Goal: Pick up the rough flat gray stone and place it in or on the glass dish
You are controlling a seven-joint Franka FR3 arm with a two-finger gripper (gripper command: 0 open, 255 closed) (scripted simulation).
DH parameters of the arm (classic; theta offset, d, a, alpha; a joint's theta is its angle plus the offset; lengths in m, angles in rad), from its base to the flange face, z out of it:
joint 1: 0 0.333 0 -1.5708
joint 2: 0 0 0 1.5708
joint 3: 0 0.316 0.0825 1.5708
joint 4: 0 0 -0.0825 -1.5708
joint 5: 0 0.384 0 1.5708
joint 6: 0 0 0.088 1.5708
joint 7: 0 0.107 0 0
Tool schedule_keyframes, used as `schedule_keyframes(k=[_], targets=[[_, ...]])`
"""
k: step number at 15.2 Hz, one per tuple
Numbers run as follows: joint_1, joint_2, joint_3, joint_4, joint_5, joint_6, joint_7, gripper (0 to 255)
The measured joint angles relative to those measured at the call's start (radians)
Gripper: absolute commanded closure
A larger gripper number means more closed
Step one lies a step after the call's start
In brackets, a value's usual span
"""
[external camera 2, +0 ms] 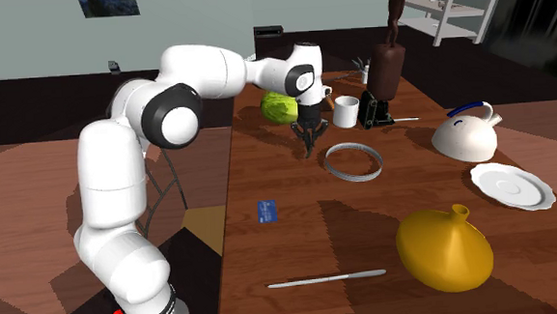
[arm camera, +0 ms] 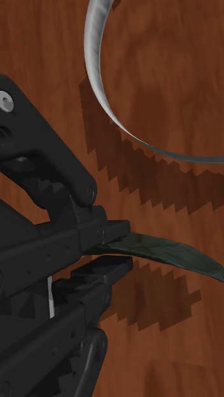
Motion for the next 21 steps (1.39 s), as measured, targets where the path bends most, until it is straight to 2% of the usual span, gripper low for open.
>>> schedule_keyframes(k=[14,19,21], targets=[[-0.004,-0.009,-0.003,0.174,-0.001,-0.183,-0.006,255],[-0.061,0.050,-0.025,0.265,0.019,-0.215,-0.082,255],[-0.101,0.083,-0.038,0.317,0.032,-0.232,-0.132,255]])
